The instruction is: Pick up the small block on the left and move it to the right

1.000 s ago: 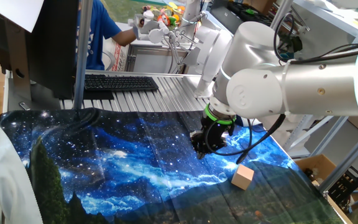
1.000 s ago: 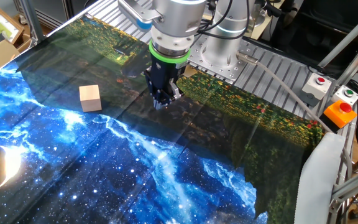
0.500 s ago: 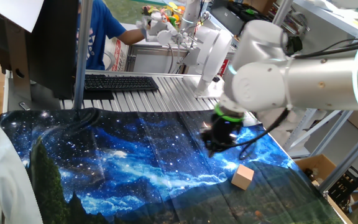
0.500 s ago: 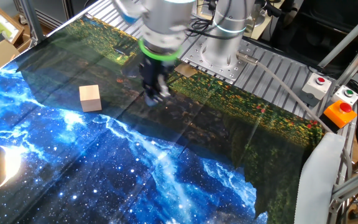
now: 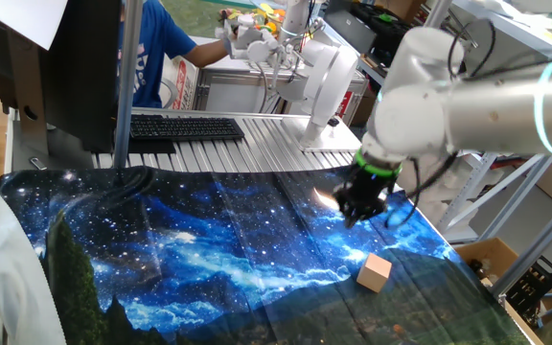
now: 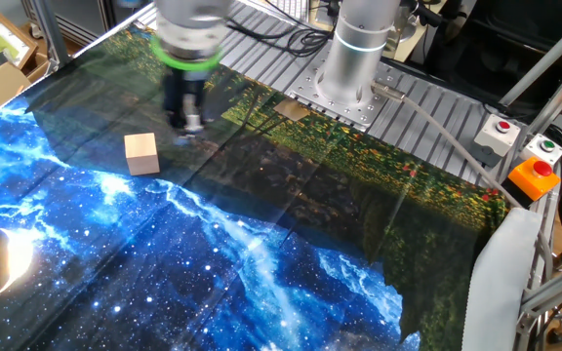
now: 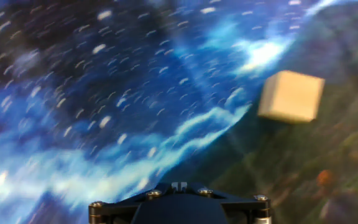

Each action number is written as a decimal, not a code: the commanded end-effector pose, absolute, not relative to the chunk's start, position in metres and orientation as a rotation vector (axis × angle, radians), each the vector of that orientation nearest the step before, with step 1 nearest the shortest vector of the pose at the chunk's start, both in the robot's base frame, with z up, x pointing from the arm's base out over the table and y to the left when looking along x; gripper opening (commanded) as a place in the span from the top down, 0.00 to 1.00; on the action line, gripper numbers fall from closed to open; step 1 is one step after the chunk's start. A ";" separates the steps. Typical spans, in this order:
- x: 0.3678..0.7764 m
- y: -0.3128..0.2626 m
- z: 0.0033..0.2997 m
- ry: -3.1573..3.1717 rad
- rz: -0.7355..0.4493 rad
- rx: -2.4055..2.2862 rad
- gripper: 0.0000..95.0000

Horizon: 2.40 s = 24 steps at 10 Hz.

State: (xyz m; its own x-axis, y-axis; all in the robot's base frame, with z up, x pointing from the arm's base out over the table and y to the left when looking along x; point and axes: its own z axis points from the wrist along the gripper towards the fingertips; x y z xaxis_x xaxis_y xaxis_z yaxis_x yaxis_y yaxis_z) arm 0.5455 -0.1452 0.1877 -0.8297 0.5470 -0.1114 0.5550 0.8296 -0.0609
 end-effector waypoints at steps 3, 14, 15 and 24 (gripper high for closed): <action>0.563 -0.167 0.176 2.966 -0.078 0.806 1.00; 0.564 -0.167 0.175 2.954 -0.017 0.883 1.00; 0.564 -0.167 0.175 2.935 -0.016 0.949 1.00; 0.564 -0.167 0.175 2.619 -0.006 1.620 1.00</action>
